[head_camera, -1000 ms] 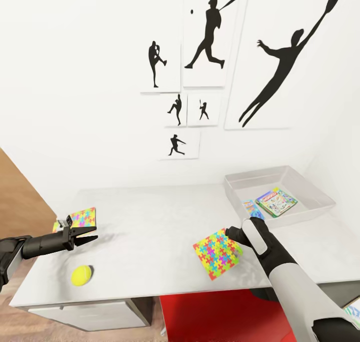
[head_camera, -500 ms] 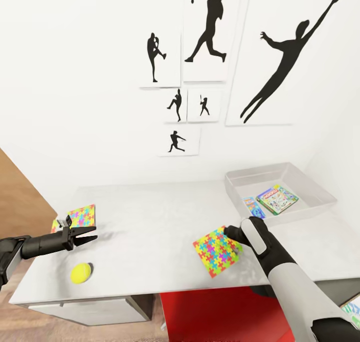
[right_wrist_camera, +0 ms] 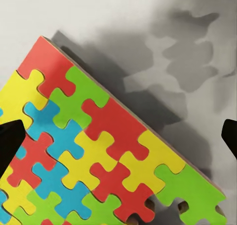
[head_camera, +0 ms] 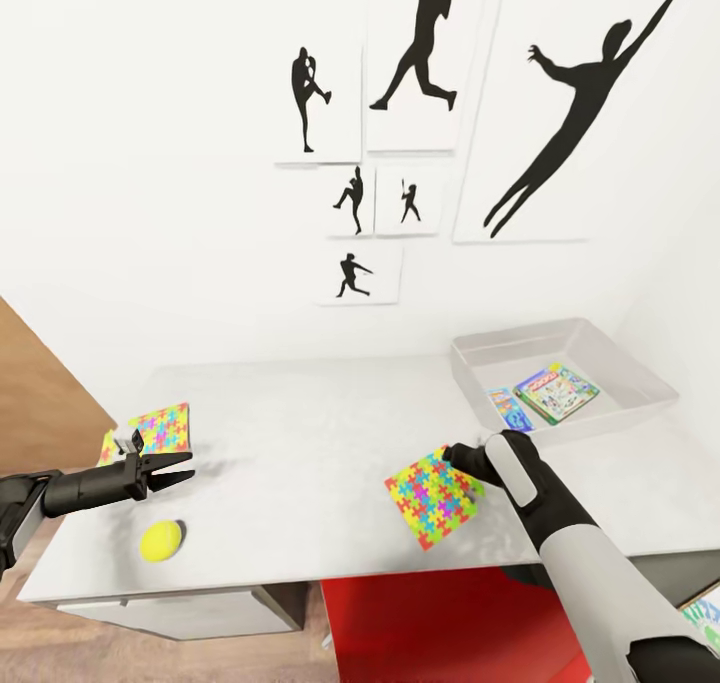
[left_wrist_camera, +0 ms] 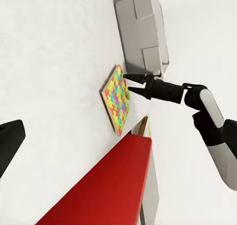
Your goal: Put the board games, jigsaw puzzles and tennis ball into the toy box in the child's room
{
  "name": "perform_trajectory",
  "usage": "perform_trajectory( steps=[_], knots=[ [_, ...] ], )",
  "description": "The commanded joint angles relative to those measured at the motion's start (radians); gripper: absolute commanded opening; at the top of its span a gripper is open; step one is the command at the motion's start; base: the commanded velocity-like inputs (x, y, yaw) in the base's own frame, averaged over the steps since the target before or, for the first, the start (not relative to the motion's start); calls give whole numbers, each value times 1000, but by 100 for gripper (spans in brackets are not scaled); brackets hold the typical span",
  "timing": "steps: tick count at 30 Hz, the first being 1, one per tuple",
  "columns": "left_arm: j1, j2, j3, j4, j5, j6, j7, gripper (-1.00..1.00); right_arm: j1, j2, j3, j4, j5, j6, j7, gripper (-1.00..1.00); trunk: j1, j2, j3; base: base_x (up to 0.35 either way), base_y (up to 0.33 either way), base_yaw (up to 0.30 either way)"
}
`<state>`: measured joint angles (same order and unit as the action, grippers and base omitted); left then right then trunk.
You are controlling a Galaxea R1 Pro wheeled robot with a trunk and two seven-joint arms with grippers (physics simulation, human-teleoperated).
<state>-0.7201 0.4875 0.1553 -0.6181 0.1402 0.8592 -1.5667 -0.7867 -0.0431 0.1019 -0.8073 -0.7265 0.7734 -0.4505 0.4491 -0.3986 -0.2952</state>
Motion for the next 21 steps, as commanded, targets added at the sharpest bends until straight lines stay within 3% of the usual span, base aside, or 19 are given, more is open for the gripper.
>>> perform_trajectory(
  steps=[1,12,21],
  knots=[
    [-1,0,0,0,-1,11,-4,100,0,-1,4,33,-1,3,-8,100,1,-1,-3,0,47,0],
    [-1,0,0,0,-1,11,-4,100,0,0,5,33,-2,3,-8,100,1,-1,-4,-3,72,0],
    [-1,0,0,0,-1,11,-4,100,0,-2,5,33,-4,3,-8,100,1,-1,-4,-166,109,0]
  ],
)
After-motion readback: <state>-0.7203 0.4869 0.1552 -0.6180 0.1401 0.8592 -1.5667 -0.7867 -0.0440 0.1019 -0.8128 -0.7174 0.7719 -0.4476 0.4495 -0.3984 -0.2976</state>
